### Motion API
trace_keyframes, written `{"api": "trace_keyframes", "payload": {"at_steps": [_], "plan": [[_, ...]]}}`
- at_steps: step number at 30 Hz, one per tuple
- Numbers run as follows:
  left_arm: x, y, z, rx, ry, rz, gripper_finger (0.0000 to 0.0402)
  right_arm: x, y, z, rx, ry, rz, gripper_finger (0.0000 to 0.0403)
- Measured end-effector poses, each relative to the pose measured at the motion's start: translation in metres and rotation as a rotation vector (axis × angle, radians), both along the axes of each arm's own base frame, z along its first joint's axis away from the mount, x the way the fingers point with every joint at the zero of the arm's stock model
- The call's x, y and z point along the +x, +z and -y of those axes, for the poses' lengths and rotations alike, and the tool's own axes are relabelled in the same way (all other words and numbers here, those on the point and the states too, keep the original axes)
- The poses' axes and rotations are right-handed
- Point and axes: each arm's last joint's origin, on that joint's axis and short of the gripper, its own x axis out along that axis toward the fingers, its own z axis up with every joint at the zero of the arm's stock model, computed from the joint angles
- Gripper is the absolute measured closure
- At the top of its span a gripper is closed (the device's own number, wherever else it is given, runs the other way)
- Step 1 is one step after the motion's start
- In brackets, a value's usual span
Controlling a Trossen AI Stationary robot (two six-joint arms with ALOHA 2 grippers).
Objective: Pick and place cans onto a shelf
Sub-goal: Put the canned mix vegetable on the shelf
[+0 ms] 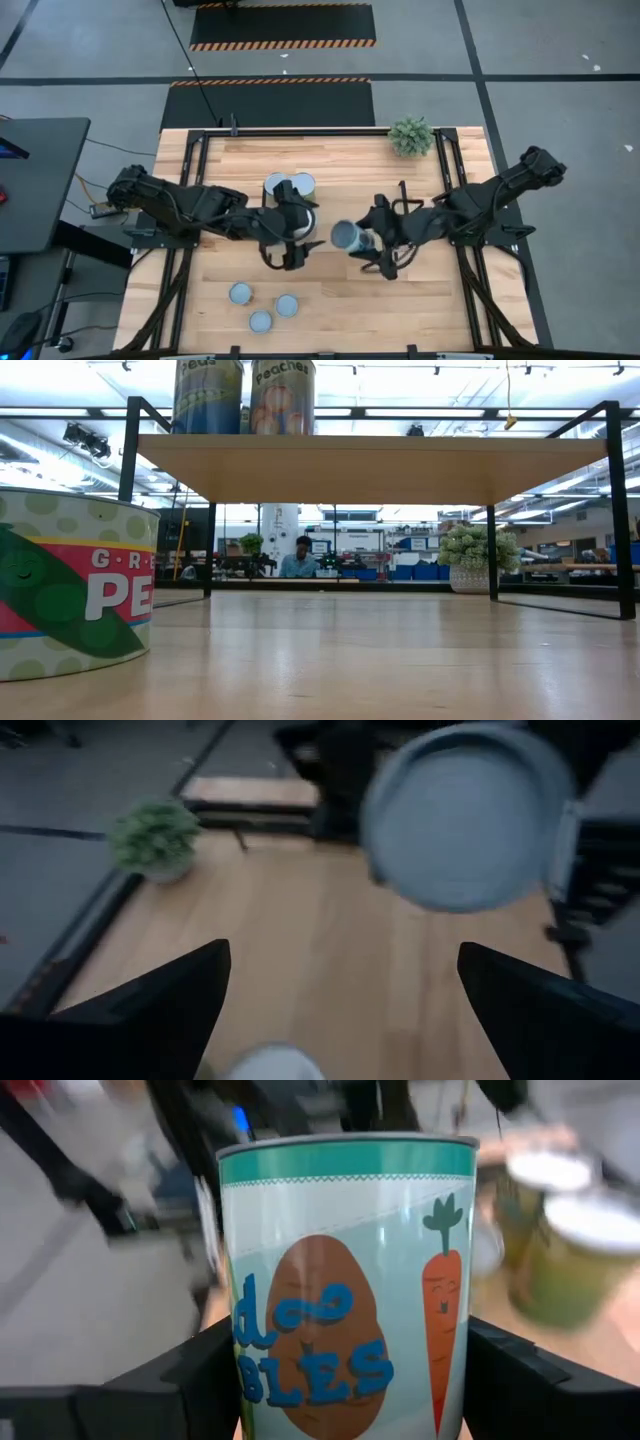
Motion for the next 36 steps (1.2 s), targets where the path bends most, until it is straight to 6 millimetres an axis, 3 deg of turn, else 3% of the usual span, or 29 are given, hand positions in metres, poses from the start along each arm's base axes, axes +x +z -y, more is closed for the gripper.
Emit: {"api": "trace_keyframes", "payload": {"at_steps": [7, 25, 30, 36], "plan": [[0.009, -0.003, -0.009, 0.032, 0.065, 0.015, 0.0005, 0.005, -0.009, 0.007, -0.014, -0.036, 0.116, 0.0105], [0.018, -0.003, -0.015, 0.039, 0.072, 0.046, 0.0006, 0.016, -0.017, 0.020, -0.076, -0.086, 0.076, 0.0082], [0.017, -0.006, -0.020, 0.042, 0.087, 0.016, 0.0006, 0.016, -0.022, 0.031, -0.125, -0.149, 0.019, 0.0096], [0.009, -0.006, -0.023, 0.063, 0.091, -0.034, 0.0006, 0.020, -0.024, 0.042, -0.108, -0.098, -0.012, 0.0100]]}}
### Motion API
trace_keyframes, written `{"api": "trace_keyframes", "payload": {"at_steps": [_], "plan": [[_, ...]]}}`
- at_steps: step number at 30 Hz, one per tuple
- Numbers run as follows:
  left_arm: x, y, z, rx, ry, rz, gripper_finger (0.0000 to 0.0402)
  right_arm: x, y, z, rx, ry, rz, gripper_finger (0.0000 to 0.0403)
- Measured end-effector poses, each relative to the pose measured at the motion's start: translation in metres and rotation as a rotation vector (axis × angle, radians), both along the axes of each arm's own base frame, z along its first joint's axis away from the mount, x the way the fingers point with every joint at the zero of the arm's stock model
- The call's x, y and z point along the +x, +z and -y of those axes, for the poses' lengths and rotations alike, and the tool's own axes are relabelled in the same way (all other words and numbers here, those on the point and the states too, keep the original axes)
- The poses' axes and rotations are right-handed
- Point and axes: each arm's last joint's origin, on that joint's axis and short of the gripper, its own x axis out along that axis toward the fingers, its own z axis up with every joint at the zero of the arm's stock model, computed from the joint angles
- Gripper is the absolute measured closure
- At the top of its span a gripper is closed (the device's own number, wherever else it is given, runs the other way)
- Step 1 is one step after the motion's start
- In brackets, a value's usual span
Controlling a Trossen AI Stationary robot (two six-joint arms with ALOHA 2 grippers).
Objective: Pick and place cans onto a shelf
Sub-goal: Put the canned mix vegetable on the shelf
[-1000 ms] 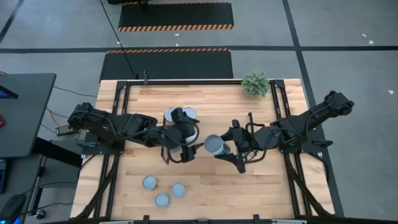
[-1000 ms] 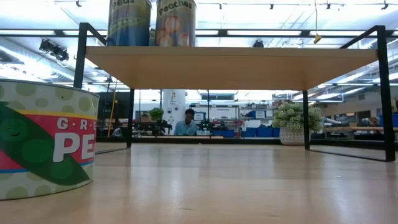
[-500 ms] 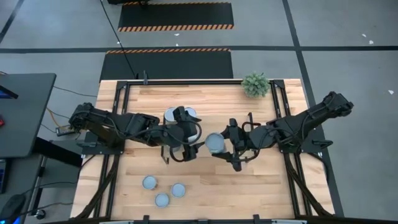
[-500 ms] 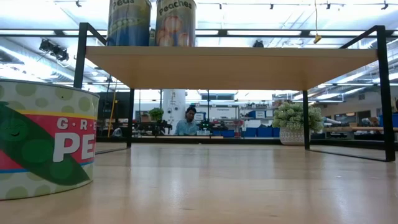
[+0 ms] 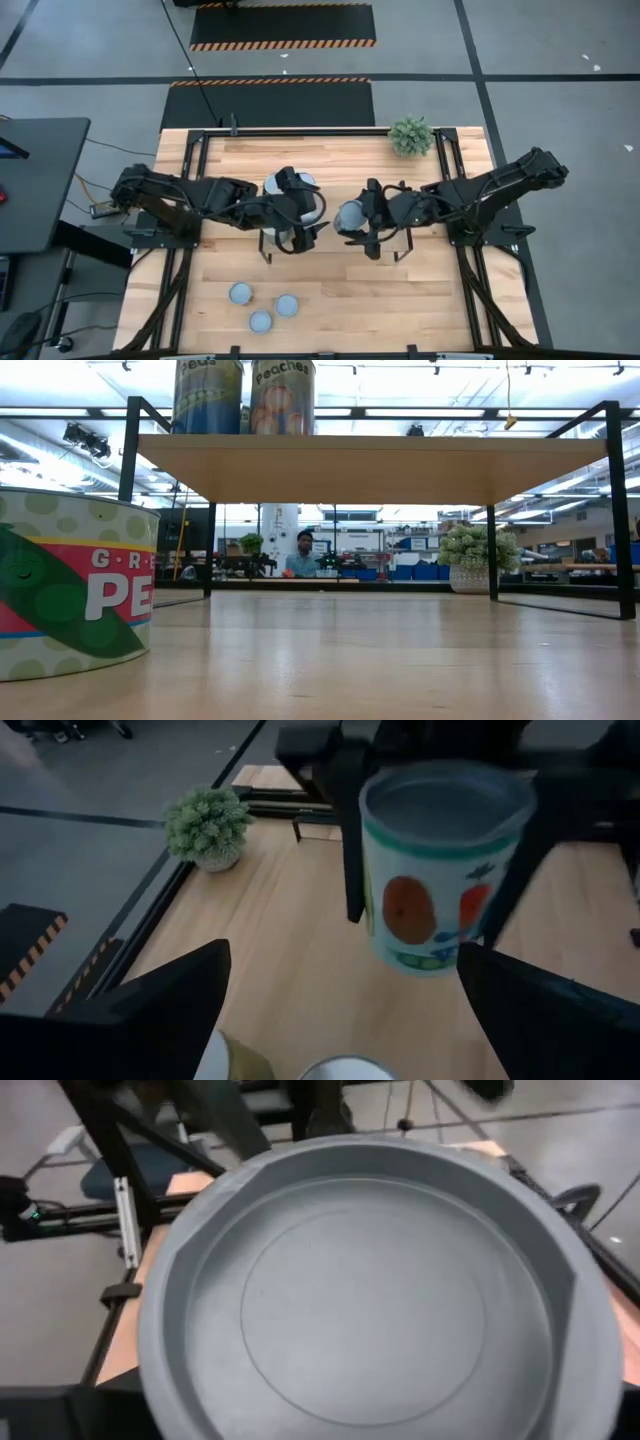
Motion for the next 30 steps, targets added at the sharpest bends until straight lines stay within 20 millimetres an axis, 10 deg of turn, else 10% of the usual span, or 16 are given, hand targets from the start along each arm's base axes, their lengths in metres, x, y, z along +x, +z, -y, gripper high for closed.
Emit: {"api": "trace_keyframes", "payload": {"at_steps": [12, 22, 30], "plan": [[-0.048, 0.033, 0.001, -0.188, 0.027, 0.112, 0.0006, 0.018, -0.030, 0.061, -0.066, 0.041, -0.085, 0.0094], [-0.057, 0.026, 0.001, -0.271, 0.095, 0.042, 0.0006, 0.047, -0.085, 0.099, -0.047, 0.101, -0.113, 0.0094], [-0.058, 0.026, 0.002, -0.296, 0.105, 0.048, 0.0006, 0.049, -0.090, 0.121, -0.053, 0.096, -0.121, 0.0094]]}}
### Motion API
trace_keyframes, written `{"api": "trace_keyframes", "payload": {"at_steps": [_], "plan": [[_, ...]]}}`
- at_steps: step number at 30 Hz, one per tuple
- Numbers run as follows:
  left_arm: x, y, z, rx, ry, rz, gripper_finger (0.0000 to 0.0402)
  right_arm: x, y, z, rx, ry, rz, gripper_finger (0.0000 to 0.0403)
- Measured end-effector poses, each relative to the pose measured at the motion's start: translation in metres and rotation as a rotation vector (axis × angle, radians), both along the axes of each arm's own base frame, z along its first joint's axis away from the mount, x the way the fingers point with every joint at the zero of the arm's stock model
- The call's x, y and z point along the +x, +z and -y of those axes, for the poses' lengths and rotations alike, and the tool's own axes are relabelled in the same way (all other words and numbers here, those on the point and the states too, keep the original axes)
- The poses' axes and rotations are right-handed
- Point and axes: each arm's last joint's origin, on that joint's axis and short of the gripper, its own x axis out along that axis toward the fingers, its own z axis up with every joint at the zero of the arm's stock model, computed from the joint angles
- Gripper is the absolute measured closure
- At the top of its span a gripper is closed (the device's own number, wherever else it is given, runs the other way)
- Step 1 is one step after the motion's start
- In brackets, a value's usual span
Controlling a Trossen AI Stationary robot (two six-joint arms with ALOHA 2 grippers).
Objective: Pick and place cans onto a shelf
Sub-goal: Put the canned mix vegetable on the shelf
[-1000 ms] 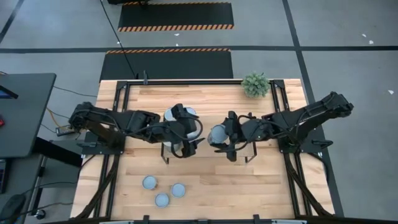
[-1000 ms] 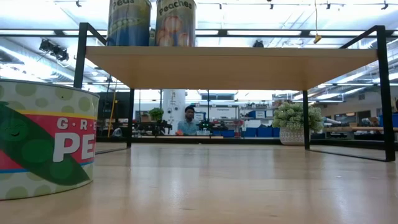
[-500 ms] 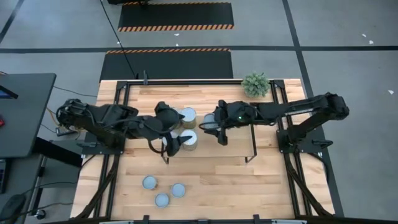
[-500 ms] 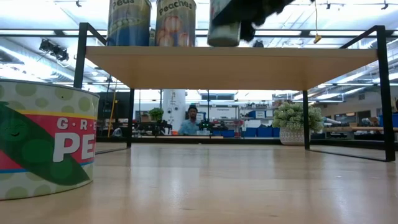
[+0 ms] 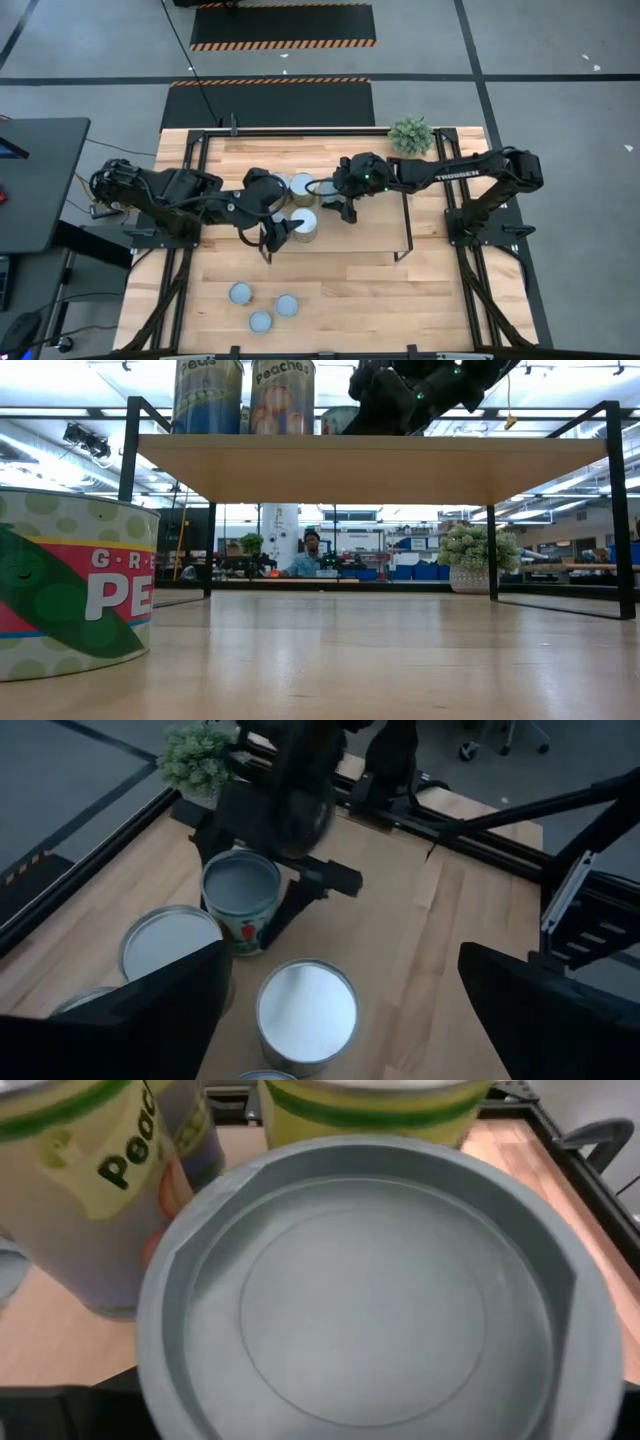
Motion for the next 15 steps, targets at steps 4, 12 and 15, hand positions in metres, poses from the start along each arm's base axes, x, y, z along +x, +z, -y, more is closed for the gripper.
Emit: {"api": "trace_keyframes", "payload": {"at_steps": [4, 12, 15], "plan": [[-0.0006, 0.0000, 0.0022, -0.001, -0.008, 0.000, 0.0006, -0.0018, -0.0006, 0.0078, 0.035, 0.040, -0.003, 0.0093], [-0.0002, 0.0003, 0.0023, -0.020, 0.003, 0.011, 0.0006, 0.0006, -0.0100, 0.0105, 0.043, 0.067, -0.039, 0.0061], [-0.0002, 0.0003, 0.0024, -0.021, 0.001, 0.011, 0.0006, 0.0001, -0.0082, 0.0096, 0.052, 0.067, -0.033, 0.0046]]}}
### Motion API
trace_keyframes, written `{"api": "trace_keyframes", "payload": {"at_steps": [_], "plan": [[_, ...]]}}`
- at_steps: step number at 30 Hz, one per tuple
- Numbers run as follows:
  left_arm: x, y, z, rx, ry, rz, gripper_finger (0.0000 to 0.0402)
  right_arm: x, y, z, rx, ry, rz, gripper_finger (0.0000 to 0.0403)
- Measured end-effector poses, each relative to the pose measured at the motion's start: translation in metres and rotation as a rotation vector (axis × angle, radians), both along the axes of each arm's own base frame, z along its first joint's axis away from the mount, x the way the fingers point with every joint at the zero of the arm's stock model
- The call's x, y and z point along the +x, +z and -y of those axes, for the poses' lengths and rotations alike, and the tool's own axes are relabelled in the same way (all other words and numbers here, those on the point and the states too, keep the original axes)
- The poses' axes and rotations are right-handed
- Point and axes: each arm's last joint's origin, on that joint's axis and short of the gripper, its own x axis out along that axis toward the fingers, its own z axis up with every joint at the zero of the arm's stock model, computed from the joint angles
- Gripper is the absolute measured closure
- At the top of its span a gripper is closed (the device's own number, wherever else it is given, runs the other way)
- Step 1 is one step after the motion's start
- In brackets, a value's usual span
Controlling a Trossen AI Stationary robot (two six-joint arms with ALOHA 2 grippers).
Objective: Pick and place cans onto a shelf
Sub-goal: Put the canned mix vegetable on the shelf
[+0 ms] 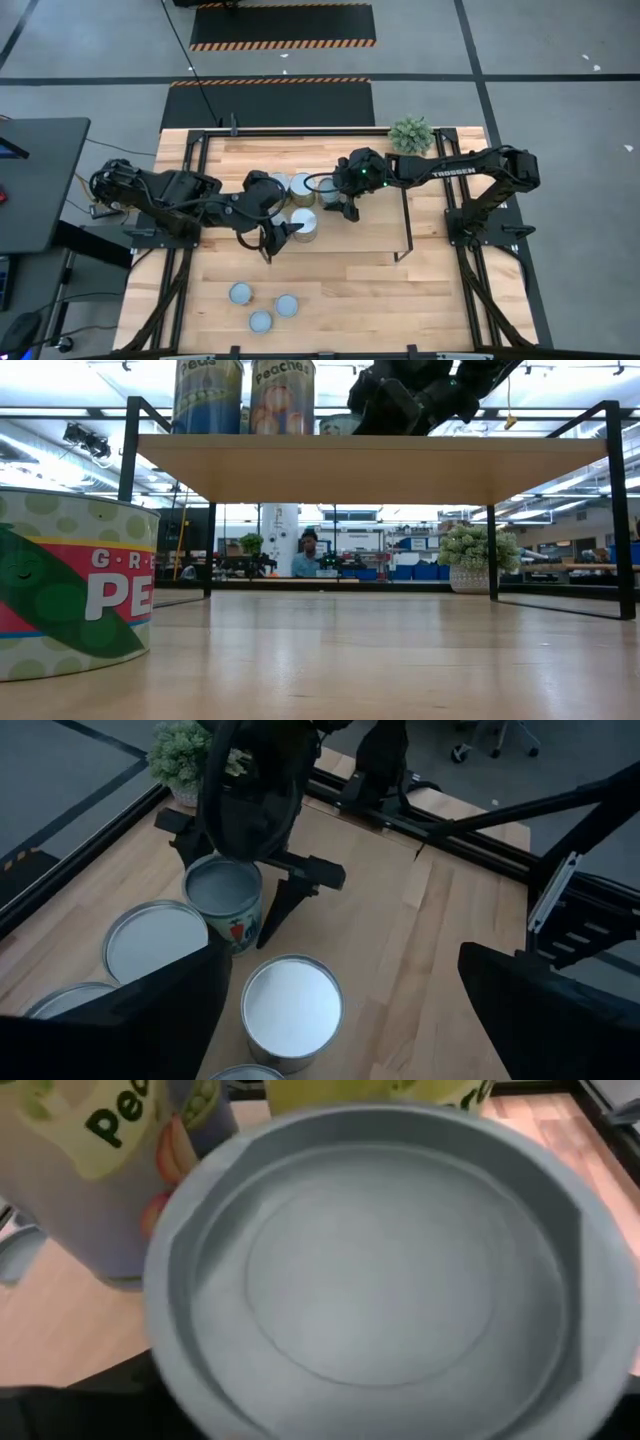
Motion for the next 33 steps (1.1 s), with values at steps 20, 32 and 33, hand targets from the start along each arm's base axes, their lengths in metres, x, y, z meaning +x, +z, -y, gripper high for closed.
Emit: {"api": "trace_keyframes", "payload": {"at_steps": [20, 32, 33], "plan": [[0.000, -0.001, 0.000, 0.022, -0.011, -0.013, 0.0005, -0.023, 0.035, -0.010, -0.030, -0.059, 0.058, 0.0020], [-0.006, -0.008, 0.007, -0.092, -0.140, -0.121, 0.0005, -0.051, 0.052, -0.020, -0.047, -0.116, -0.002, 0.0020], [-0.008, -0.009, 0.008, -0.116, -0.155, -0.147, 0.0005, -0.054, 0.054, -0.023, -0.056, -0.121, -0.006, 0.0020]]}}
